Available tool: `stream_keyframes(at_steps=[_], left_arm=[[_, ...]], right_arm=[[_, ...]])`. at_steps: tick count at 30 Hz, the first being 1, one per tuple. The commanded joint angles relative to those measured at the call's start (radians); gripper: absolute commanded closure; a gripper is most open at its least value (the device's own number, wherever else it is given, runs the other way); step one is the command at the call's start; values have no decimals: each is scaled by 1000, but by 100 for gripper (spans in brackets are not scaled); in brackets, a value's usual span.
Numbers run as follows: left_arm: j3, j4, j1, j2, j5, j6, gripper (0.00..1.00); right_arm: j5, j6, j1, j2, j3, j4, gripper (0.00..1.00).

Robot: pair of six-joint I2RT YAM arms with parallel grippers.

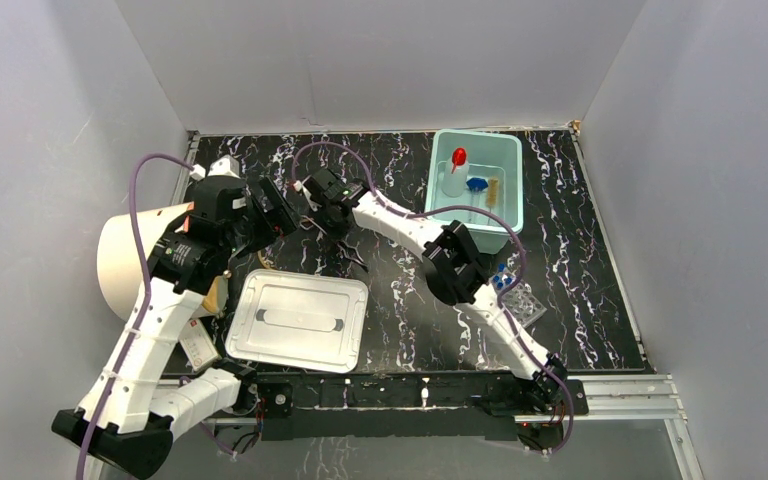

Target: Organize the chemistry lab equipment

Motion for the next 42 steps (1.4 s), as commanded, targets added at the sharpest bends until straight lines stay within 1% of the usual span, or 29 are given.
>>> stream_keyframes(at_steps=[1,6,10,17,21,27,29,32,34,36,37,38,39,42], left_arm=[[-28,22,-2,-22,17,-24,13],[-56,36,-3,-23,23,-60,13],[-95,62,-2,-32,37,-88,13],[-186,114,-2,-20,110,-156,13],[-237,158,-2,-5,140,-197,14],[-280,189,-2,9,140,-191,14],[-286,190,-2,17,140,-181,14],[-297,196,-2,33,140,-174,14],[-304,202,-2,41,140,-174,14],[-310,208,-2,47,140,-174,14],[-312,208,-3,47,140,-173,14],[-314,208,-2,47,139,-173,14],[-317,208,-2,46,132,-173,14],[-322,188,-2,40,89,-188,14]], right_arm=[[32,-18,-8,-135,-75,29,100],[3,-1,-23,-255,-220,107,100],[-36,37,-43,-367,-376,192,100],[-100,119,-63,-521,-588,293,100],[-129,180,-64,-562,-692,313,100],[-90,225,-64,-581,-829,340,100],[-45,233,-64,-585,-849,335,100],[-34,245,-61,-586,-844,317,99],[-40,257,-59,-584,-837,311,82],[-30,271,-50,-576,-820,293,62],[-21,280,-45,-568,-808,279,55],[-12,291,-38,-556,-792,258,51],[-5,302,-32,-544,-773,241,49],[47,340,-11,-495,-700,174,46]])
